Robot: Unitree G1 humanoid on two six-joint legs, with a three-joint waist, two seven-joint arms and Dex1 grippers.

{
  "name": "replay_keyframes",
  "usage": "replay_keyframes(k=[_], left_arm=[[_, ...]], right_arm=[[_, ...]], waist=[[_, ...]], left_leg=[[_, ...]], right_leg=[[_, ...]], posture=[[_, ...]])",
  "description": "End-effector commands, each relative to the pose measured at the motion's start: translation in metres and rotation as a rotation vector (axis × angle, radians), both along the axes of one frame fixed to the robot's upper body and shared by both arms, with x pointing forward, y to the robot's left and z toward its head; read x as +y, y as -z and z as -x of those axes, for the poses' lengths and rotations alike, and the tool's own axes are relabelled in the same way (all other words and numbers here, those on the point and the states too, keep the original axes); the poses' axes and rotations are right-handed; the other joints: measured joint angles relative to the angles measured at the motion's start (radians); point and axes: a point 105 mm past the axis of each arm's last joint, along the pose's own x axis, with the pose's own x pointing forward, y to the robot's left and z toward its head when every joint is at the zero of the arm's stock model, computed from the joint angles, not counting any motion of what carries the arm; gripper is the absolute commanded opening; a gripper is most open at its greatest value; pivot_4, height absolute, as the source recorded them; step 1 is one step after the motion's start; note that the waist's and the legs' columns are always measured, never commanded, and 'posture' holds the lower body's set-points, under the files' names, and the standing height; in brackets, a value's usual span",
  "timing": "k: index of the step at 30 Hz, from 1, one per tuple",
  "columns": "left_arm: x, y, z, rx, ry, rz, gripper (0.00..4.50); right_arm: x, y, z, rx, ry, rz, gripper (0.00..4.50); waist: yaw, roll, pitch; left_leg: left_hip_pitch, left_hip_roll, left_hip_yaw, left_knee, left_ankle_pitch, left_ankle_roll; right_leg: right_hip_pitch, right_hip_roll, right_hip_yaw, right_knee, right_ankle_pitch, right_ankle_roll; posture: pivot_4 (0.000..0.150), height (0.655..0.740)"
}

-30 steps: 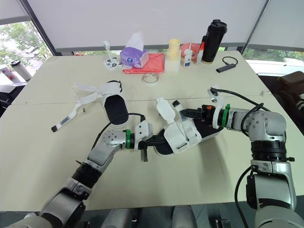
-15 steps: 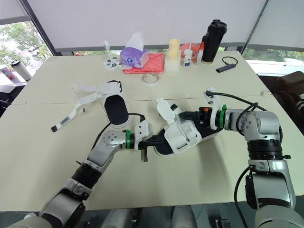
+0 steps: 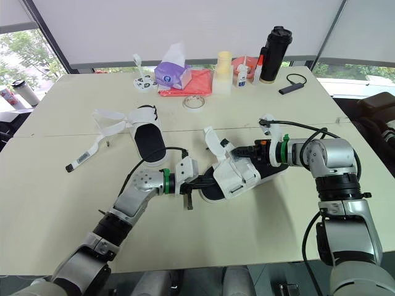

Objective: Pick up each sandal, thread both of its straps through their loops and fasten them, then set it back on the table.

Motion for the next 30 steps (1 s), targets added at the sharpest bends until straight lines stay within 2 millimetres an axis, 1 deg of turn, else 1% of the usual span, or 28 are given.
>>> replay_keyframes(k=[1, 2, 3, 4, 6, 7, 9, 11, 17, 19, 21, 22, 23, 25, 26, 27, 28, 30], left_arm=[[-0.004, 0.000, 0.004, -0.010, 0.015, 0.000, 0.00], [-0.004, 0.000, 0.004, -0.010, 0.016, 0.000, 0.00], [-0.004, 0.000, 0.004, -0.010, 0.016, 0.000, 0.00], [-0.004, 0.000, 0.004, -0.010, 0.017, -0.001, 0.00], [-0.004, 0.000, 0.004, -0.011, 0.019, -0.003, 0.00], [-0.004, 0.000, 0.004, -0.011, 0.020, -0.004, 0.00], [-0.004, 0.000, 0.004, -0.011, 0.022, -0.004, 0.00], [-0.004, 0.000, 0.004, -0.011, 0.023, -0.005, 0.00], [-0.005, 0.000, 0.003, -0.010, 0.023, -0.004, 0.00], [-0.005, 0.000, 0.003, -0.010, 0.022, -0.004, 0.00], [-0.005, -0.001, 0.003, -0.011, 0.021, -0.004, 0.00], [-0.005, -0.001, 0.003, -0.012, 0.019, -0.003, 0.00], [-0.004, -0.001, 0.002, -0.012, 0.018, -0.003, 0.00], [-0.003, -0.001, 0.002, -0.014, 0.015, -0.004, 0.00], [-0.003, -0.001, 0.002, -0.015, 0.014, -0.004, 0.00], [-0.003, -0.001, 0.002, -0.015, 0.014, -0.004, 0.00], [-0.003, -0.001, 0.002, -0.015, 0.014, -0.005, 0.00], [-0.002, -0.001, 0.002, -0.015, 0.014, -0.005, 0.00]], right_arm=[[-0.011, 0.000, -0.001, 0.003, 0.047, 0.030, 0.93], [-0.012, -0.001, -0.002, 0.001, 0.049, 0.029, 1.48], [-0.013, -0.002, -0.002, -0.005, 0.053, 0.028, 1.93], [-0.013, -0.002, -0.002, -0.008, 0.055, 0.028, 2.52], [-0.018, -0.010, -0.010, -0.045, 0.104, 0.030, 3.45], [-0.020, -0.014, -0.013, -0.061, 0.125, 0.029, 3.45], [-0.022, -0.028, -0.019, -0.116, 0.151, 0.001, 3.45], [-0.020, -0.042, -0.020, -0.146, 0.146, -0.031, 3.45], [-0.001, -0.076, -0.025, -0.289, 0.069, -0.039, 3.45], [0.003, -0.079, -0.025, -0.306, 0.035, -0.035, 3.45], [0.006, -0.073, -0.023, -0.324, -0.018, 0.024, 3.45], [0.007, -0.069, -0.022, -0.319, -0.037, 0.045, 2.93], [0.007, -0.066, -0.021, -0.315, -0.049, 0.056, 2.59], [0.005, -0.058, -0.022, -0.300, -0.068, 0.098, 1.69], [0.005, -0.055, -0.022, -0.295, -0.074, 0.112, 1.09], [0.004, -0.054, -0.023, -0.292, -0.079, 0.121, 0.66], [0.004, -0.053, -0.023, -0.291, -0.081, 0.124, 0.10], [0.003, -0.050, -0.023, -0.291, -0.095, 0.150, 0.04]], waist=[[0.000, 0.000, 0.000], [0.000, 0.000, 0.000], [0.000, 0.000, 0.000], [-0.001, 0.000, 0.000], [-0.001, 0.000, 0.000], [-0.001, 0.000, 0.000], [-0.001, 0.000, 0.000], [-0.001, 0.000, 0.000], [-0.002, 0.000, 0.000], [-0.003, 0.000, 0.000], [-0.001, 0.000, 0.000], [-0.002, 0.000, 0.000], [-0.002, 0.000, 0.000], [-0.002, 0.000, 0.000], [-0.003, 0.000, 0.000], [-0.003, 0.000, 0.000], [-0.003, 0.000, 0.000], [-0.003, 0.000, 0.000]], left_leg=[[0.000, 0.000, 0.000, 0.000, 0.000, 0.000], [0.000, 0.000, 0.000, 0.000, 0.000, 0.000], [0.000, 0.000, 0.000, 0.000, 0.000, 0.000], [0.000, 0.000, 0.000, 0.000, 0.000, 0.000], [0.000, 0.000, 0.000, -0.001, 0.000, 0.000], [0.000, 0.000, 0.000, -0.001, 0.000, 0.000], [0.000, 0.000, 0.000, -0.001, 0.000, 0.000], [0.000, 0.000, 0.000, -0.001, 0.000, 0.000], [0.000, 0.000, 0.000, -0.002, 0.000, 0.000], [0.000, 0.000, 0.000, -0.002, 0.000, 0.000], [0.000, 0.000, 0.000, -0.002, 0.000, 0.000], [0.000, 0.000, 0.000, -0.002, 0.000, 0.000], [0.000, 0.000, 0.000, -0.002, 0.000, 0.000], [0.000, -0.001, 0.000, -0.002, 0.000, 0.000], [0.000, -0.001, 0.000, -0.002, 0.000, 0.000], [0.000, -0.001, 0.000, -0.002, 0.000, 0.000], [0.000, 0.000, 0.000, -0.002, 0.000, 0.000], [0.000, 0.000, 0.000, -0.002, 0.000, 0.000]], right_leg=[[0.000, 0.000, 0.000, 0.000, 0.000, 0.000], [0.000, 0.000, 0.000, 0.000, 0.000, 0.000], [0.000, 0.000, 0.000, 0.000, 0.000, 0.000], [-0.001, 0.000, 0.000, 0.000, 0.000, 0.000], [-0.001, 0.000, 0.000, 0.000, 0.000, 0.000], [-0.001, 0.000, 0.000, 0.000, 0.000, 0.000], [-0.001, 0.000, 0.000, 0.000, 0.000, 0.000], [-0.001, 0.000, 0.000, 0.000, 0.000, 0.000], [-0.001, 0.000, 0.000, 0.000, 0.000, 0.000], [-0.001, 0.000, 0.000, 0.000, 0.000, 0.000], [-0.001, 0.000, 0.000, 0.000, 0.000, 0.000], [-0.001, 0.000, 0.000, 0.000, 0.000, 0.000], [-0.001, 0.000, 0.000, 0.000, 0.000, 0.000], [-0.001, 0.000, 0.000, 0.000, 0.000, 0.000], [-0.001, 0.000, 0.000, 0.000, 0.000, 0.000], [-0.001, 0.000, 0.000, 0.000, 0.000, 0.000], [-0.001, 0.000, 0.000, 0.000, 0.000, 0.000], [-0.002, 0.000, 0.000, 0.000, 0.000, 0.000]], posture=[[0.150, 0.7400], [0.150, 0.7400], [0.150, 0.7400], [0.150, 0.7400], [0.150, 0.7400], [0.150, 0.7400], [0.150, 0.7400], [0.150, 0.7400], [0.150, 0.7400], [0.150, 0.7400], [0.150, 0.7400], [0.150, 0.7400], [0.150, 0.7400], [0.150, 0.7400], [0.150, 0.7400], [0.150, 0.7400], [0.150, 0.7400], [0.150, 0.7400]])
